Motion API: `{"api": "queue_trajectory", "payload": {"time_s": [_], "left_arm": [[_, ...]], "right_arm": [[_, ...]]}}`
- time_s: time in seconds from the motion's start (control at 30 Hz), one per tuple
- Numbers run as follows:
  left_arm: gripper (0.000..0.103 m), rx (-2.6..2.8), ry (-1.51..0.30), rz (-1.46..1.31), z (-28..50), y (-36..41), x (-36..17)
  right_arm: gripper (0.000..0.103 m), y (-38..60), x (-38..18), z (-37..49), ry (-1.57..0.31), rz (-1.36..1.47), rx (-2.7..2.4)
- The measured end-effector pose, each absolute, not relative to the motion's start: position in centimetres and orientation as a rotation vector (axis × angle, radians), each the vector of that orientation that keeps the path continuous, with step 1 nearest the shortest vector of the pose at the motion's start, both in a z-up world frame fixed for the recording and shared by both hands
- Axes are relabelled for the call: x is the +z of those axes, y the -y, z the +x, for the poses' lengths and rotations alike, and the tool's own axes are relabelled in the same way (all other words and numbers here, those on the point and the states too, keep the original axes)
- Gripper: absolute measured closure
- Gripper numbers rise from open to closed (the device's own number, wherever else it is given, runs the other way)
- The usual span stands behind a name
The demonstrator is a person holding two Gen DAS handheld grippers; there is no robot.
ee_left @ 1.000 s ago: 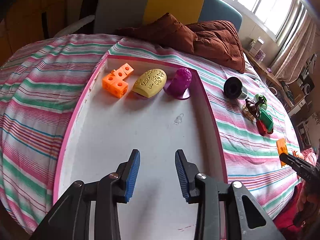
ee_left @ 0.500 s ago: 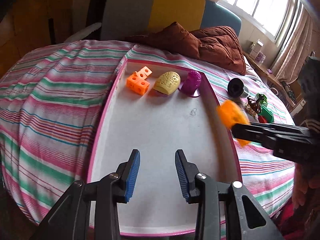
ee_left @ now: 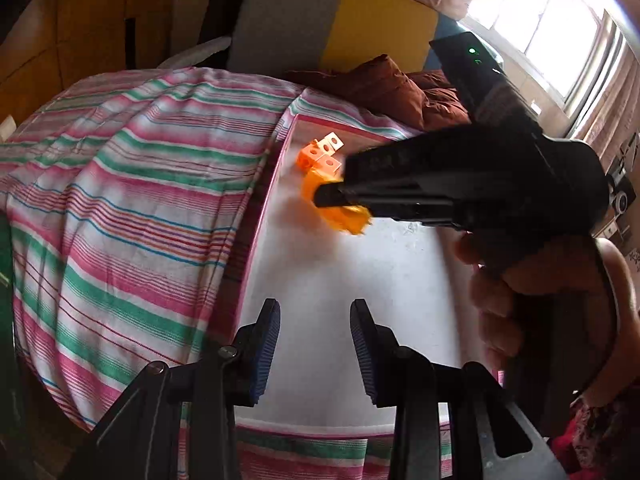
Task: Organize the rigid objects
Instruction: 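Lower the yellow-orange curved piece into the tray and open the right tool, then move the right tool to the green cup-shaped holder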
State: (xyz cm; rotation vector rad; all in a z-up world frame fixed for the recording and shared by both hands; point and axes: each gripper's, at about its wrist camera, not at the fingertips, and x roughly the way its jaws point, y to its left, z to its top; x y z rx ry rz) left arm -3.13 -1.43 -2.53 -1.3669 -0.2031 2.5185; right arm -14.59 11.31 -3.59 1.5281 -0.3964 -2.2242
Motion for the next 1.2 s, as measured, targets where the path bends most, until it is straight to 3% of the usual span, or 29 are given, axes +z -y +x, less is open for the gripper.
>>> {"api": "queue_trajectory", "payload": {"time_s": [0.1, 0.4, 0.57, 0.9, 1.2], "left_arm": [[0.067, 2.518, 0.21, -1.367, -3.2, 1.5, -2.5], [0.067, 2.505, 0.217, -1.317, -2.8, 0.7, -2.2], [0.067, 2.472, 0.225, -1.298, -2.5, -0.1, -2.0], [0.067, 2.421, 0.208, -1.202, -1.1, -2.3, -0.9], [0.067, 2.358, 0.175, -1.17, -0.6, -6.1, 0.5]], "right_arm": [[0.061, -11.6, -3.5, -14.4, 0.458, 1.52, -2.197], [0.061, -15.0, -1.3, -10.8, 0.414, 1.431, -2.261], [0.054, -17.3, 0.9, -8.2, 0.307, 1.325, -2.376], [0.054, -24.6, 1.7, -3.7, 0.119, 1.236, -2.702], [0.054, -35.3, -1.4, -1.7, 0.23, 1.422, -2.872]]}}
